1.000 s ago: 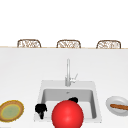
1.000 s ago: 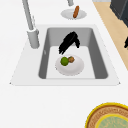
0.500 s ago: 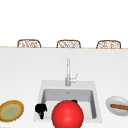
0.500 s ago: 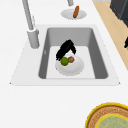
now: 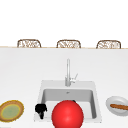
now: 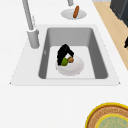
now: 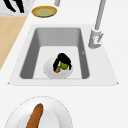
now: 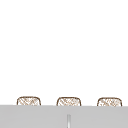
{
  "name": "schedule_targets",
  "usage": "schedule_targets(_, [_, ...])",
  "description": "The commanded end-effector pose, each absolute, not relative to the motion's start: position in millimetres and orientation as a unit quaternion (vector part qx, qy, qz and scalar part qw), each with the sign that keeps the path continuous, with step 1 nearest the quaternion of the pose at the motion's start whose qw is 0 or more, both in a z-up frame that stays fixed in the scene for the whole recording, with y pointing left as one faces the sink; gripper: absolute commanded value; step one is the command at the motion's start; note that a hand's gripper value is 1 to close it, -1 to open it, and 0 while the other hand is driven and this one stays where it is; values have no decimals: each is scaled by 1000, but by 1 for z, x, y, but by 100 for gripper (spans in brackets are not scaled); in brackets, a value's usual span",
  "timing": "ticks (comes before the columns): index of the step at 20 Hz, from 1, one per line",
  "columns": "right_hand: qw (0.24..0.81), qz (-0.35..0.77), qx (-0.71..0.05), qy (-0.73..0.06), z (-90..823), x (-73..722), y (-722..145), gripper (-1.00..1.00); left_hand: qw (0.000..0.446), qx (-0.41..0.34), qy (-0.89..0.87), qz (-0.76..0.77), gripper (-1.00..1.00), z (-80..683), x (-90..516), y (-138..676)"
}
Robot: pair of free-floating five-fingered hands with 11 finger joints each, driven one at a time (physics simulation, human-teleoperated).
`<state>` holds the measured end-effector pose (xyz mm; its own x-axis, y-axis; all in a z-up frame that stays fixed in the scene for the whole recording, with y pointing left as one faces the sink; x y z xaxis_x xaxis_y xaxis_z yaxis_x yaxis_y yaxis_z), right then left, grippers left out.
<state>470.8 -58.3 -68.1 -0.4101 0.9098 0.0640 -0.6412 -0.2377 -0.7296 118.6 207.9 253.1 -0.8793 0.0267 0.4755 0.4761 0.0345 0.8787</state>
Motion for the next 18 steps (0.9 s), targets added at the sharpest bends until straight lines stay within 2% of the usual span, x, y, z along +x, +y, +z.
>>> schedule_targets(1, [513, 770, -181, -334, -83, 482, -49, 100, 167, -180, -699, -671, 0, 253, 119, 208])
schedule_targets(9, [525, 770, -168, -321, -76, 498, -42, 100, 167, -180, -699, -671, 0, 253, 119, 208])
schedule_targets(11, [518, 770, -192, -320, -68, 502, -45, 100, 167, -180, -699, -671, 0, 253, 119, 208])
schedule_targets(18, [516, 774, -202, -306, -64, 523, -50, 100, 167, -180, -699, -671, 0, 253, 119, 208])
